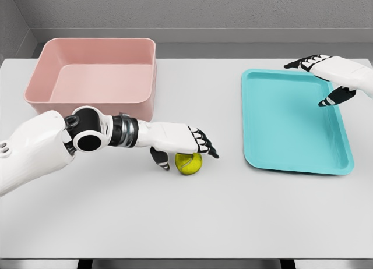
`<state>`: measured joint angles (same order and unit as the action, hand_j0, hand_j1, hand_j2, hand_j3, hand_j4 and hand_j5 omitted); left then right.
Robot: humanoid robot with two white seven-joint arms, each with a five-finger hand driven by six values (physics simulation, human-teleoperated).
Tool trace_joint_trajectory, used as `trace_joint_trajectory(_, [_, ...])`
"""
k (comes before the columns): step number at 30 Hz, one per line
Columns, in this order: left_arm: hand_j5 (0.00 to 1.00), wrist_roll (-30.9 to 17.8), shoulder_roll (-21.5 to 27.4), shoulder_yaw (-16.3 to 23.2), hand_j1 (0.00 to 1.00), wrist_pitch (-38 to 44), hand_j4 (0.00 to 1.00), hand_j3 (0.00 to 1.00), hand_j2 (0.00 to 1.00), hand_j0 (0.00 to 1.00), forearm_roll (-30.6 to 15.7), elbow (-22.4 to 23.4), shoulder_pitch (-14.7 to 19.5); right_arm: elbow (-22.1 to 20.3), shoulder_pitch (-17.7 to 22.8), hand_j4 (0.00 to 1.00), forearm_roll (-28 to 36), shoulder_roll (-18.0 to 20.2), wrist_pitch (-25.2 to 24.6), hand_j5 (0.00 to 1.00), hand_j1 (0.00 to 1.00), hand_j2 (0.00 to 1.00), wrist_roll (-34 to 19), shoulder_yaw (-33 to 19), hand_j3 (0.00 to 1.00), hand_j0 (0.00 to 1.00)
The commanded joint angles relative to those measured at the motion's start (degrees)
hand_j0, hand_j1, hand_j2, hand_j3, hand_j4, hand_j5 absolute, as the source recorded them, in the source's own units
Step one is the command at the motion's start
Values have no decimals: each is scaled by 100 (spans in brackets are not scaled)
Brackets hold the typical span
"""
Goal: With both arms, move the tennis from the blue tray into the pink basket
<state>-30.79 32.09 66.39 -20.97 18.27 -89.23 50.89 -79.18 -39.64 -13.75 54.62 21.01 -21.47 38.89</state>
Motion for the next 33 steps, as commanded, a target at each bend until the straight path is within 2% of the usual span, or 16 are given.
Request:
trace_joint_trajectory(1, [100,2,-19,-4,100,5,100,100,100,100,18,46,0,-1,0,100,22,4,-9,100,100,100,3,-4,100,100])
trace_joint_trajectory(25, [99,2,-221,23,99,5,99,99,99,99,98,257,-70,-1,0,100,22,-4,-9,100,100,100,3,-4,100,100])
trace_joint_trajectory(29, [62,-6,-212,14,62,-3,62,62,62,62,62,249,-79,-1,0,100,22,-4,-9,100,100,100,3,-4,100,100])
trace_joint_trajectory(31, [52,-6,-203,14,52,-4,52,52,52,52,80,249,-88,-1,0,100,22,-4,-9,100,100,100,3,-4,100,100])
trace_joint_trajectory(33, [50,-6,-195,14,50,-4,50,50,50,50,89,249,-88,-1,0,100,22,-4,-9,100,100,100,3,-4,100,100])
